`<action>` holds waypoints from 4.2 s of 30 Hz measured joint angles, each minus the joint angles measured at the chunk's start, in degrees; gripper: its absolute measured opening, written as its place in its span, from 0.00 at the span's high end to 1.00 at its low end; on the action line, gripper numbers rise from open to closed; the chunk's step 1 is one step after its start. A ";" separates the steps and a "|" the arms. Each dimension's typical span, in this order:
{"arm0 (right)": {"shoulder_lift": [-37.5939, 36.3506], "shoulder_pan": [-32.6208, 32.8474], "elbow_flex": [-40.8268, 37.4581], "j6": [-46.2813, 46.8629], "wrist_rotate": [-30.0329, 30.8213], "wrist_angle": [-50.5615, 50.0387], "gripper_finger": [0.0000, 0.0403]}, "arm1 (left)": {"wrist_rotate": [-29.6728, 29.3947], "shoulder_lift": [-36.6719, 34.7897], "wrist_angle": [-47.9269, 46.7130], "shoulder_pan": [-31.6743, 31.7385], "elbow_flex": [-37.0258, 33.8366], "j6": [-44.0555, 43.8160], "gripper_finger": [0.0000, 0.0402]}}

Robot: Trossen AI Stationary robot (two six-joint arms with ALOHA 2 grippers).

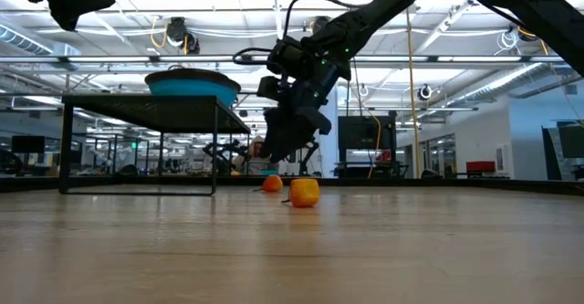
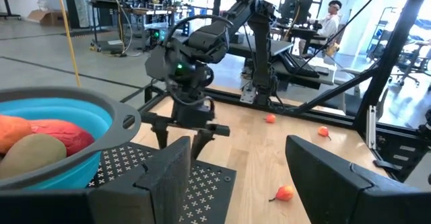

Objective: Pick & Place Fruit
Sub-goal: Put the pear into the blue strainer bowl on the shelf

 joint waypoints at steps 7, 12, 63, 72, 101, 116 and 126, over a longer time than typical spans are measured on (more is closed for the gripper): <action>1.51 0.71 -0.03 5.68 -0.44 1.68 0.39 | -0.04 0.02 0.04 0.00 0.00 -0.39 0.39; 1.56 1.64 -0.02 10.51 -0.44 -0.20 0.39 | -0.04 0.02 0.04 0.00 0.00 -0.42 0.39; 3.79 3.41 0.00 24.86 10.40 -10.20 0.39 | 0.02 0.02 0.02 0.01 -0.02 -1.73 0.39; 3.70 3.37 0.02 24.50 14.42 -13.02 0.39 | 0.38 0.02 0.02 0.01 -0.02 -1.75 0.39; 1.59 3.22 -0.23 25.25 18.86 -19.79 0.71 | -0.13 0.07 1.10 0.00 -0.02 -4.50 0.39; -19.41 3.50 -0.07 33.15 -2.08 -20.19 0.73 | -0.44 7.01 17.95 0.02 -0.01 -5.44 0.39; -28.85 3.00 -0.04 36.82 -12.94 -6.34 0.73 | -0.10 23.08 29.89 -0.02 -0.01 -4.50 0.39</action>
